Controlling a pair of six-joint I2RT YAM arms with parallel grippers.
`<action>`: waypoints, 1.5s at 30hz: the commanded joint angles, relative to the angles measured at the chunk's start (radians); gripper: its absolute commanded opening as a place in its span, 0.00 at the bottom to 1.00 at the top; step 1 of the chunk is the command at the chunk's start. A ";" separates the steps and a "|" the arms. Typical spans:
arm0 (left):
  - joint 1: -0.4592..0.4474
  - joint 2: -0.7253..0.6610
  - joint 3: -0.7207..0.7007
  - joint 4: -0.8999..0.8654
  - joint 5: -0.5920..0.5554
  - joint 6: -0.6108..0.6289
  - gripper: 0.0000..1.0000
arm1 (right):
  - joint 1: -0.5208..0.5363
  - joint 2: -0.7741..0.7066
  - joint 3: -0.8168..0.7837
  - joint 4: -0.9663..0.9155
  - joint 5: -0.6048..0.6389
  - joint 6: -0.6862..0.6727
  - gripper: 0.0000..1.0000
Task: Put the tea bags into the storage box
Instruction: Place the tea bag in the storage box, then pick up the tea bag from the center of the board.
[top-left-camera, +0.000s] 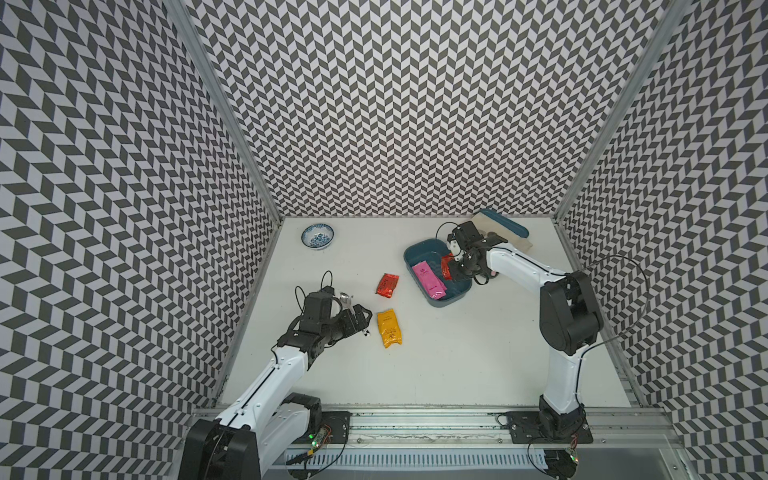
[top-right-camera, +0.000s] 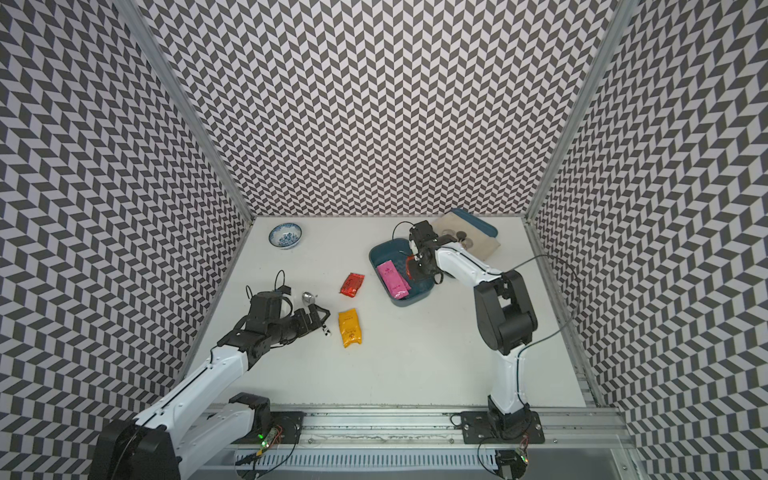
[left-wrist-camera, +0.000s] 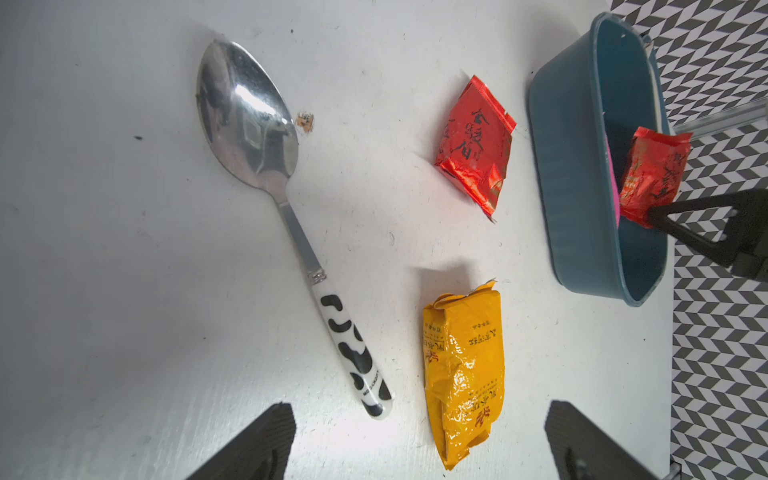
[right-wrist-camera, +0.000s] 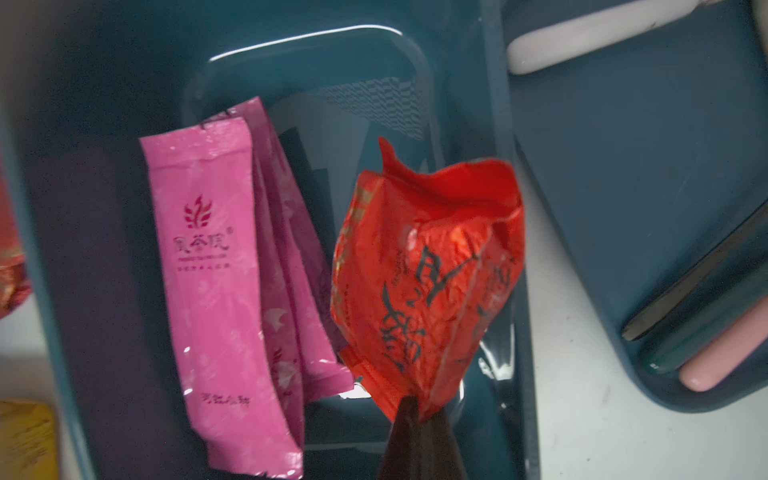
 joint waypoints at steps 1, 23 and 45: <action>-0.003 0.018 0.043 0.018 -0.008 0.024 1.00 | -0.006 0.030 0.053 -0.055 0.056 -0.070 0.00; -0.002 -0.043 0.027 0.000 -0.053 0.000 1.00 | 0.017 -0.128 0.025 0.041 -0.038 0.102 0.35; 0.036 -0.087 0.029 -0.128 -0.055 -0.089 1.00 | 0.531 -0.405 -0.657 0.701 -0.213 0.673 0.48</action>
